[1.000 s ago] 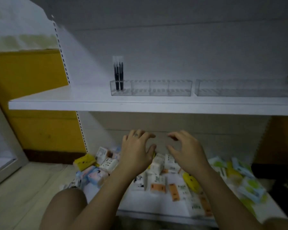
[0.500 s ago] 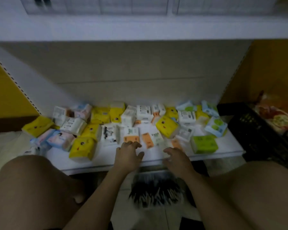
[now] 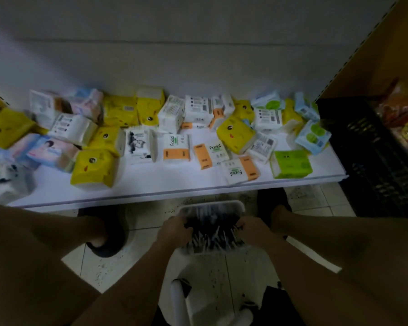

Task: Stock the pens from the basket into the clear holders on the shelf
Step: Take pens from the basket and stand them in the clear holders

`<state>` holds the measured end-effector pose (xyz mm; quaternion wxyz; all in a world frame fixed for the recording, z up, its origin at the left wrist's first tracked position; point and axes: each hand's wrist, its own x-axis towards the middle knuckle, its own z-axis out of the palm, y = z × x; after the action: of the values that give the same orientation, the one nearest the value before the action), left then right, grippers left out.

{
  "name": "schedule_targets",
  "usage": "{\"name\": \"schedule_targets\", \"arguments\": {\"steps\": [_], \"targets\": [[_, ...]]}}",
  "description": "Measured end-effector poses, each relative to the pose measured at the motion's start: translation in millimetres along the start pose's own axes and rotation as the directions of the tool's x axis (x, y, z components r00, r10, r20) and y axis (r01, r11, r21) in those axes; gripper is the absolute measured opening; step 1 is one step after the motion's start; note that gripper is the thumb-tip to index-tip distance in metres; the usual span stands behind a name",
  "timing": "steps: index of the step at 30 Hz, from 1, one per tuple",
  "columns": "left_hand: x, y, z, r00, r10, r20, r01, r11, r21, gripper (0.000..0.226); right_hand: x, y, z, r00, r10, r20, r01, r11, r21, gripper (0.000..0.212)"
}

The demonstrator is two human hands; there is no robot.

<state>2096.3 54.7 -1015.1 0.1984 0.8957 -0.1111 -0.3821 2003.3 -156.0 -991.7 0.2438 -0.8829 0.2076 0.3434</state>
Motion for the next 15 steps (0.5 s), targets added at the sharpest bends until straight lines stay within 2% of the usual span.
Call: {"name": "schedule_targets", "arguments": {"steps": [2, 4, 9, 12, 15], "targets": [[10, -9, 5, 0.997, -0.082, 0.011, 0.082, 0.996, -0.024, 0.037, 7, -3, 9, 0.999, 0.015, 0.040, -0.016, 1.000, 0.017, 0.021], [20, -17, 11, 0.990, -0.139, 0.035, 0.140, 0.990, -0.033, 0.040, 18, -4, 15, 0.999, 0.004, 0.049, -0.006, 0.999, 0.044, 0.013], [41, -30, 37, 0.975, -0.138, 0.175, 0.139, 0.990, 0.008, 0.057, 41, -10, 31, 0.996, -0.014, 0.083, 0.008, 0.997, 0.070, 0.013], [39, -25, 40, 0.966, -0.136, 0.220, 0.135, 0.991, 0.021, 0.023, 51, -12, 41, 0.997, 0.008, 0.081, -0.016, 0.995, 0.100, 0.019], [40, -20, 36, 0.984, -0.102, 0.149, 0.097, 0.994, 0.047, 0.031, 58, -20, 47, 0.999, 0.021, 0.050, -0.028, 0.989, 0.147, 0.023]]}}
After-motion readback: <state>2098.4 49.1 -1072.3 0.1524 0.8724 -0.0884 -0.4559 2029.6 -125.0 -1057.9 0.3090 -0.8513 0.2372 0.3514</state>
